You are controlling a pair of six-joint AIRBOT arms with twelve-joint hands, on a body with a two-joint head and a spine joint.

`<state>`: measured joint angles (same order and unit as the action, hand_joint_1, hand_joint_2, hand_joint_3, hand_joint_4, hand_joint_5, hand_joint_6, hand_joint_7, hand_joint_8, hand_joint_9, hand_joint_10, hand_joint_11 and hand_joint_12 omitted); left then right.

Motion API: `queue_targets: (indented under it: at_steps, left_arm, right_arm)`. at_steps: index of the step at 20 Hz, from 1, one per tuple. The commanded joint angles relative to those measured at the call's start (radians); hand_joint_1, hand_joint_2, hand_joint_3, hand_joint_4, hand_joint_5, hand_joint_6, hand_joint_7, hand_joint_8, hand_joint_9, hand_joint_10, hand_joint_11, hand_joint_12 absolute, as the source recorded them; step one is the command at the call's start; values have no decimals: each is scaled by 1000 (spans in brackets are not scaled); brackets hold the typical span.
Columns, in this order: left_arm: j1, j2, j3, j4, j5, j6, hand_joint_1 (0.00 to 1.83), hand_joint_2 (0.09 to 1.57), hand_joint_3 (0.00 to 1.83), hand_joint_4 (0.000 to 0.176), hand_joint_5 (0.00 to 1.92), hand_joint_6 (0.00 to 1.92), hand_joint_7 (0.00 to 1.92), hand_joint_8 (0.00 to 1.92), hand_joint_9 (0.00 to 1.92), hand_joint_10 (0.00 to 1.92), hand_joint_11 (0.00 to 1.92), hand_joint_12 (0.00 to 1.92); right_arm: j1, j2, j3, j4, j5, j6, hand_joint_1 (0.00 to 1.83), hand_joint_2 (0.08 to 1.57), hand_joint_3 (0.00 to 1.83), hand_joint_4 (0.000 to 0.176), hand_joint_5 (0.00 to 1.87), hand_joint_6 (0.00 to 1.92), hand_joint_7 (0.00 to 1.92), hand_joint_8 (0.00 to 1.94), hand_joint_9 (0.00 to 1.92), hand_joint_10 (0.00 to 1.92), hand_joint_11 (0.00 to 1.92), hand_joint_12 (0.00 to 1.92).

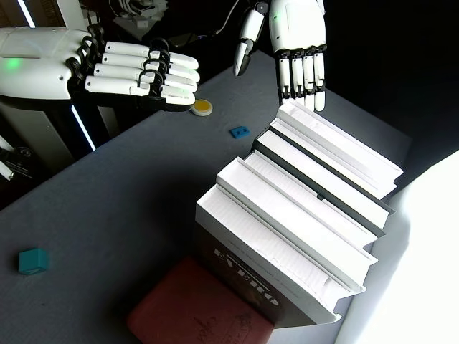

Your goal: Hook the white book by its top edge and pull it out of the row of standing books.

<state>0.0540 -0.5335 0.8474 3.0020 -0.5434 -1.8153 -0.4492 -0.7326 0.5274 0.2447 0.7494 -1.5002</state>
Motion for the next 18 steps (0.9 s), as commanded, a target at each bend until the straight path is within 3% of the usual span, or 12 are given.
queue_targets:
  at_steps: [1, 3, 9, 14, 18]
  left_arm:
    - [-13, 0, 1, 10, 89, -4, 0, 1179, 45, 0, 0, 0, 0, 0, 0, 0, 0, 0]
    - [-9, 0, 1, 10, 89, -4, 0, 1179, 43, 0, 0, 0, 0, 0, 0, 0, 0, 0]
    - [-8, 1, 12, 10, 88, -4, 0, 1183, 37, 0, 0, 0, 0, 0, 0, 0, 0, 0]
    - [-12, 1, 8, 10, 88, -4, 0, 1184, 31, 0, 0, 0, 11, 5, 0, 0, 0, 0]
    - [-12, 1, 8, 10, 88, -4, 0, 1174, 22, 0, 0, 0, 0, 0, 0, 0, 0, 0]
  right_arm:
    - [19, 1, -2, 3, 131, -27, 0, 1265, 10, 0, 0, 0, 0, 0, 0, 0, 0, 0]
    - [28, -8, -1, 15, 151, -82, 0, 1266, 9, 0, 0, 0, 0, 0, 0, 0, 0, 0]
    - [39, -113, 32, 150, 223, -474, 0, 1264, 6, 0, 0, 0, 0, 0, 0, 0, 0, 0]
    - [40, -161, 66, 201, 329, -616, 0, 1279, 10, 0, 8, 3, 0, 0, 0, 0, 0, 0]
    - [42, -179, 81, 241, 371, -672, 0, 1277, 7, 0, 0, 0, 0, 0, 0, 0, 0, 0]
